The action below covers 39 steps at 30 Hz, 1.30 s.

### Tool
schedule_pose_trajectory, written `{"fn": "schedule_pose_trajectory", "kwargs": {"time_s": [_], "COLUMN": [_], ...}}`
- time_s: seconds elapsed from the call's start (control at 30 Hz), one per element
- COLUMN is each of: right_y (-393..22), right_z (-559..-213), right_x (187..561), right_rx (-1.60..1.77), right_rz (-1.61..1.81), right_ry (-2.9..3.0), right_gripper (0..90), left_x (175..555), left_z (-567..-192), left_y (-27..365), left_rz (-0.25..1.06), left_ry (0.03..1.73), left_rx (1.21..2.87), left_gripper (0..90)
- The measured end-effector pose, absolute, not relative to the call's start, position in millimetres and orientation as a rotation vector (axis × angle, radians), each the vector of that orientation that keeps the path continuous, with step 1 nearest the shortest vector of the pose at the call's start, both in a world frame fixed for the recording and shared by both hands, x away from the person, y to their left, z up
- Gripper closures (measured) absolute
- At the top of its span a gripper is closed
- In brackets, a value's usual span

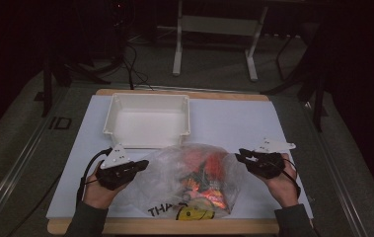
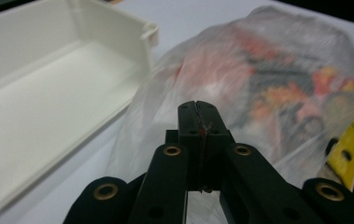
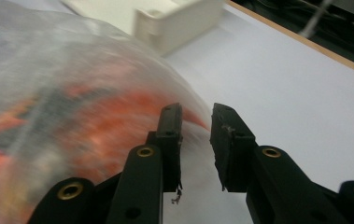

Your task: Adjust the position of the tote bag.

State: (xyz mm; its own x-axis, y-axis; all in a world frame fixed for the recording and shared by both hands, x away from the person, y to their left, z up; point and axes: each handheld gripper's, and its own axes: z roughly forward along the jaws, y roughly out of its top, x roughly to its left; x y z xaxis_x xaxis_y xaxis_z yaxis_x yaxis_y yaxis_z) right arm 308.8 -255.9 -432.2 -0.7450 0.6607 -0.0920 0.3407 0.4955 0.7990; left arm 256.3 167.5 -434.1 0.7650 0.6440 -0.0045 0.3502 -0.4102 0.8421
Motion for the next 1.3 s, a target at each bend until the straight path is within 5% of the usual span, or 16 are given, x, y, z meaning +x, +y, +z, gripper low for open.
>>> {"fn": "schedule_pose_trajectory", "kwargs": {"time_s": [0.6,1.3], "right_y": [-194,-161], "right_z": [-439,-442], "right_x": [305,310], "right_rx": [0.662,0.618], "right_rz": [1.241,1.447], "right_ry": [2.487,2.544], "right_gripper": [66.1,58.4], "left_x": [296,305], "left_z": [-404,-408], "left_y": [83,53], "left_rz": [0.302,0.252], "left_ry": [0.526,0.508], "left_rx": [2.07,2.05], "left_gripper": [90.0,90.0]}}
